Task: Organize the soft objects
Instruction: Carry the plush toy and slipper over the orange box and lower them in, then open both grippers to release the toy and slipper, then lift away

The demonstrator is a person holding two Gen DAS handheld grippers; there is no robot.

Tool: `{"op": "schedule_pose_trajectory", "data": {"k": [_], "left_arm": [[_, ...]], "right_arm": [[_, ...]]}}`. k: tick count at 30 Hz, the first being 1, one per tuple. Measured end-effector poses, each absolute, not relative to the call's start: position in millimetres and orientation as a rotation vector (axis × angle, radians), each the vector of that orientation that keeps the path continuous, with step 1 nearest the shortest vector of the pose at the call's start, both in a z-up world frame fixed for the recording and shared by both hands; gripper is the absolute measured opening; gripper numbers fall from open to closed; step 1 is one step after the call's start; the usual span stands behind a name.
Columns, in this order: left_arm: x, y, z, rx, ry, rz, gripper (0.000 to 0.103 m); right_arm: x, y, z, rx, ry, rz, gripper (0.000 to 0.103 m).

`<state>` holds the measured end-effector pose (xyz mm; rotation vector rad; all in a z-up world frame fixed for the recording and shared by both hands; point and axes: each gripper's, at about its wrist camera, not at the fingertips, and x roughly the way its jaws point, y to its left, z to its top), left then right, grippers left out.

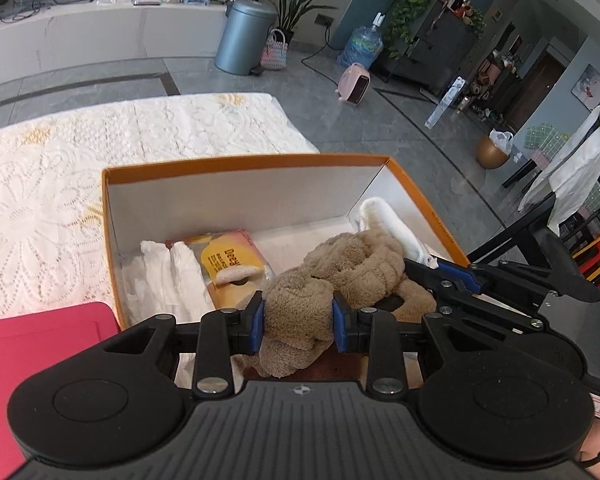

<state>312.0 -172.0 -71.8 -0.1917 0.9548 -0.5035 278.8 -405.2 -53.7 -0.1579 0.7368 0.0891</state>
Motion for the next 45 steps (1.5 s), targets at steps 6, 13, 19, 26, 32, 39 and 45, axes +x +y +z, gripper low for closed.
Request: {"op": "schedule_pose_trajectory", "data": {"k": [6, 13, 19, 26, 32, 39, 45], "left_arm": [[309.3, -167.5, -73.4, -0.196, 0.959, -0.508, 0.04], [294.3, -156.1, -56.3, -0.224, 0.896, -0.502, 0.077], [272.5, -144.3, -27.8, -0.213, 0.817, -0.503, 0.079], [236.1, -134.1, 15.3, -0.172, 0.666, -0.477, 0.079], [190.0, -121.5, 53.8, -0.098, 0.456, -0.418, 0.077], [136.7, -110.9, 82.5, -0.057, 0.231, -0.339, 0.076], [95.5, -107.9, 88.0, -0.021, 0.112, -0.238, 0.081]], "right_arm": [[277.2, -403.2, -50.4, -0.188, 0.732, 0.087, 0.017], [265.9, -407.0, -31.3, -0.166, 0.685, 0.068, 0.046], [247.0, -401.5, -8.1, -0.158, 0.613, 0.052, 0.073], [220.2, -389.8, 23.9, -0.154, 0.536, 0.059, 0.086], [190.2, -379.7, 54.1, -0.132, 0.455, 0.073, 0.093], [154.3, -361.7, 82.2, -0.117, 0.383, 0.116, 0.098], [117.1, -343.5, 95.9, -0.092, 0.338, 0.166, 0.1]]}}
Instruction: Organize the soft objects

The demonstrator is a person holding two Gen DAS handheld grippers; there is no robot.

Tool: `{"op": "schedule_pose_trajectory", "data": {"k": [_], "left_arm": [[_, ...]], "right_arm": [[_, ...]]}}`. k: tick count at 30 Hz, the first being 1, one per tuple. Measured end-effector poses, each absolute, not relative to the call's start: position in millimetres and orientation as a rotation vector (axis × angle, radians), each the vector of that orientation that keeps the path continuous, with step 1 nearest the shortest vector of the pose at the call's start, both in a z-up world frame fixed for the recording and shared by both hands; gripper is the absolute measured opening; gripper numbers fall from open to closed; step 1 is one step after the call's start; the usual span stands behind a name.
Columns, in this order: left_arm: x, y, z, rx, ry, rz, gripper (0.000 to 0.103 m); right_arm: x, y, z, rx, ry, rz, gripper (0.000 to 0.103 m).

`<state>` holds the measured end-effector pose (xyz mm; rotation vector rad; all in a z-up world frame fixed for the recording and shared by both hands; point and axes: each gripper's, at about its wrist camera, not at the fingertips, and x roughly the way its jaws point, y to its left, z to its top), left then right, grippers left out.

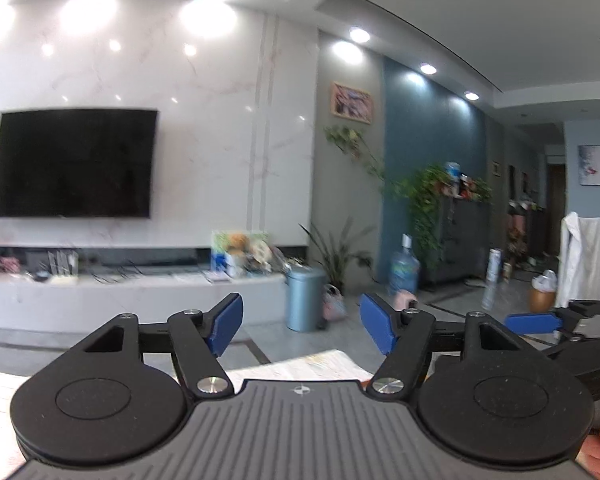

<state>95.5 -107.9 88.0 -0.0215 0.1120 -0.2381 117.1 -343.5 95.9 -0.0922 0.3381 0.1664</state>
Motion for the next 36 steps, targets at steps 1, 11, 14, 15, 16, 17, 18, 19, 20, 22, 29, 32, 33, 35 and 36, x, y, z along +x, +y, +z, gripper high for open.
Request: {"op": "schedule_pose_trajectory", "data": {"k": [1, 11, 14, 15, 16, 17, 18, 19, 20, 22, 29, 32, 33, 35, 36], "left_arm": [[90.3, -107.3, 87.5, -0.018, 0.107, -0.22, 0.082], [51.4, -100.0, 61.1, 0.087, 0.093, -0.073, 0.103], [40.7, -97.5, 45.6, 0.114, 0.113, -0.037, 0.103], [38.3, -96.8, 38.5, 0.125, 0.121, -0.036, 0.103], [36.9, -96.8, 31.3, 0.133, 0.139, -0.031, 0.103], [38.1, -95.0, 24.0, 0.135, 0.165, -0.019, 0.103], [39.7, -94.1, 17.0, 0.13, 0.194, -0.01, 0.103], [41.5, -91.7, 9.5, 0.117, 0.227, -0.002, 0.103], [41.9, -88.8, 2.7, 0.101, 0.263, 0.003, 0.103], [43.7, -82.7, -9.0, 0.068, 0.323, 0.015, 0.103], [38.3, -63.6, -46.6, -0.056, 0.416, 0.077, 0.103], [32.9, -61.5, -54.4, -0.061, 0.421, 0.079, 0.103], [31.1, -60.0, -57.3, -0.056, 0.424, 0.077, 0.103], [30.0, -60.2, -57.6, -0.042, 0.425, 0.081, 0.103], [30.8, -62.7, -59.0, -0.036, 0.425, 0.08, 0.103]], "right_arm": [[110.8, -341.0, 97.1, -0.081, 0.332, 0.176, 0.1], [68.0, -317.4, 73.2, 0.009, 0.353, 0.222, 0.1], [59.9, -313.0, 55.9, 0.056, 0.392, 0.228, 0.1], [55.9, -311.3, 48.6, 0.065, 0.406, 0.229, 0.1], [54.6, -309.8, 41.5, 0.068, 0.419, 0.222, 0.1], [51.9, -308.0, 33.1, 0.068, 0.43, 0.209, 0.1], [49.3, -305.7, 24.2, 0.069, 0.442, 0.193, 0.1], [47.9, -305.0, 15.5, 0.074, 0.451, 0.176, 0.1], [44.8, -303.7, 6.3, 0.077, 0.46, 0.159, 0.1], [40.3, -299.4, -9.8, 0.071, 0.469, 0.139, 0.1], [34.8, -297.6, -47.1, 0.057, 0.495, 0.12, 0.1], [28.3, -300.0, -50.5, 0.06, 0.458, 0.123, 0.1], [26.6, -301.0, -51.7, 0.063, 0.447, 0.124, 0.1], [24.2, -301.7, -54.6, 0.066, 0.435, 0.123, 0.1], [24.0, -301.7, -55.0, 0.066, 0.435, 0.129, 0.1]]}}
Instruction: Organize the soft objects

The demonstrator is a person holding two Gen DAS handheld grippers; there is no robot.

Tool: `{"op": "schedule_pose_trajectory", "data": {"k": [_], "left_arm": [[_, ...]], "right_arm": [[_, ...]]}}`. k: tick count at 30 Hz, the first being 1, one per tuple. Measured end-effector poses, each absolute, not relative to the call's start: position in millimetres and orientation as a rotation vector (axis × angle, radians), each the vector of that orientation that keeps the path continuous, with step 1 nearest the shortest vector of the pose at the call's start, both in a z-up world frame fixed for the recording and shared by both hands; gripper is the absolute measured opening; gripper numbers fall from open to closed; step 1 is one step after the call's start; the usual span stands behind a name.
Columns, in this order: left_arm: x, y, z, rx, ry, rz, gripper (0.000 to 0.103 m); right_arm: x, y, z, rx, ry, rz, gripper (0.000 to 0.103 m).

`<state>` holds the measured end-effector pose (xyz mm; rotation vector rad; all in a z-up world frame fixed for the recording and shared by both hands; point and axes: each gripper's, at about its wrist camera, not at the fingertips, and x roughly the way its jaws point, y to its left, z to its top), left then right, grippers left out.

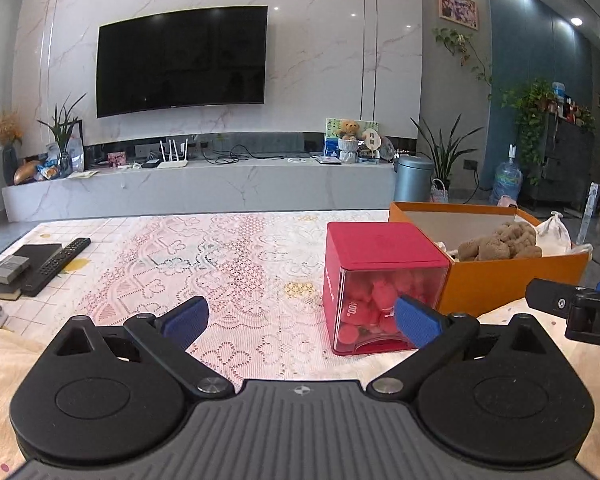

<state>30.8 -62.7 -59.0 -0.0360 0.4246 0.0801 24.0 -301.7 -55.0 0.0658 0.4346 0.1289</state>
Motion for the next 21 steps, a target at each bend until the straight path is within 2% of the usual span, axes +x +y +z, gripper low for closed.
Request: {"op": "schedule_pose_trajectory", "data": {"k": [21], "left_arm": [[26.7, -74.8, -66.2, -0.024, 0.454, 0.075, 0.103]], "right_arm": [[32.6, -304.7, -55.7, 0.078, 0.457, 0.135, 0.1]]}}
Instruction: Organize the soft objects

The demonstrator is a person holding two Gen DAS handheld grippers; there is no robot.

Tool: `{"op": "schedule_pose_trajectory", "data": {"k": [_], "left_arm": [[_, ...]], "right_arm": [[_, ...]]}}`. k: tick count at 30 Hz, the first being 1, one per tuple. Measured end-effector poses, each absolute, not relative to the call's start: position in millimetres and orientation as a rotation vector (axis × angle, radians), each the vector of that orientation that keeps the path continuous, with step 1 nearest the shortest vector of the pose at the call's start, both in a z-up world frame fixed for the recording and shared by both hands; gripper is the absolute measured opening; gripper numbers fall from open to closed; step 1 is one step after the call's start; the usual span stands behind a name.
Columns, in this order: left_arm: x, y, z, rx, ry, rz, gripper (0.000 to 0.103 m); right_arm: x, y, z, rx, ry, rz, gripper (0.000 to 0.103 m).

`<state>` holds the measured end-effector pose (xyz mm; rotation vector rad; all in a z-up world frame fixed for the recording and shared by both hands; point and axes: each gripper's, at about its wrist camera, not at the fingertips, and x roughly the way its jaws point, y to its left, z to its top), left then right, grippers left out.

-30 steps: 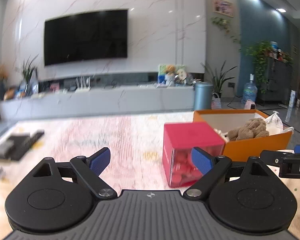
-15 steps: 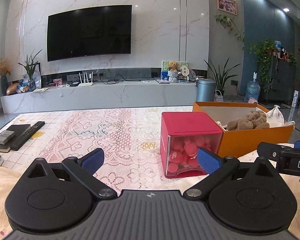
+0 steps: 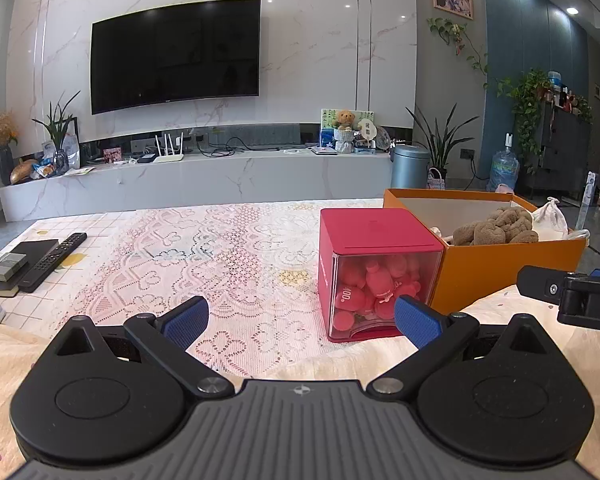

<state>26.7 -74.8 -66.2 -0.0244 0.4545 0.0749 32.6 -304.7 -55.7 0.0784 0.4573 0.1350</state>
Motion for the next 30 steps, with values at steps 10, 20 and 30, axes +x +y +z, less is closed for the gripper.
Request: {"op": "schedule_pose_trajectory", "data": {"k": [10, 20, 30], "left_arm": [[27.1, -75.0, -66.0, -0.016, 0.462, 0.079, 0.103], [27.3, -74.4, -66.4, -0.016, 0.463, 0.079, 0.103], [27.1, -74.5, -66.0, -0.015, 0.463, 0.078, 0.103]], "right_arm": [[33.5, -306.2, -58.0, 0.089, 0.458, 0.139, 0.1], [33.8, -306.7, -58.6, 0.093, 0.457, 0.139, 0.1], [33.7, -306.6, -58.8, 0.094, 0.457, 0.14, 0.1]]}}
